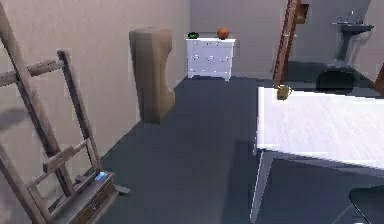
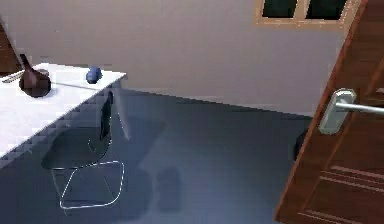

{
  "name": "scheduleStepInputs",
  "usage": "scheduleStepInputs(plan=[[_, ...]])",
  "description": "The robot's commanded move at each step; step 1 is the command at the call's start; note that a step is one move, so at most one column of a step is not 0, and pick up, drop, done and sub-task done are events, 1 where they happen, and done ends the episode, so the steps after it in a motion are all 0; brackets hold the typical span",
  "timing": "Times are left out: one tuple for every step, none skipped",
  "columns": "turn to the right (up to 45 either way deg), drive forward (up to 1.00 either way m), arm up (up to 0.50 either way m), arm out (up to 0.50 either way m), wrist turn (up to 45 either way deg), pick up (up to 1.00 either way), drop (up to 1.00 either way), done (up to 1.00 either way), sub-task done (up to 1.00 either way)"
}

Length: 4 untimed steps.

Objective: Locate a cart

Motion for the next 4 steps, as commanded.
scheduleStepInputs(plan=[[0.0,0.85,0.0,0.0,0.0,0.0,0.0,0.0,0.0],[15.0,0.0,0.0,0.0,0.0,0.0,0.0,0.0,0.0],[0.0,1.0,0.0,0.0,0.0,0.0,0.0,0.0,0.0],[3.0,0.0,0.0,0.0,0.0,0.0,0.0,0.0,0.0]])
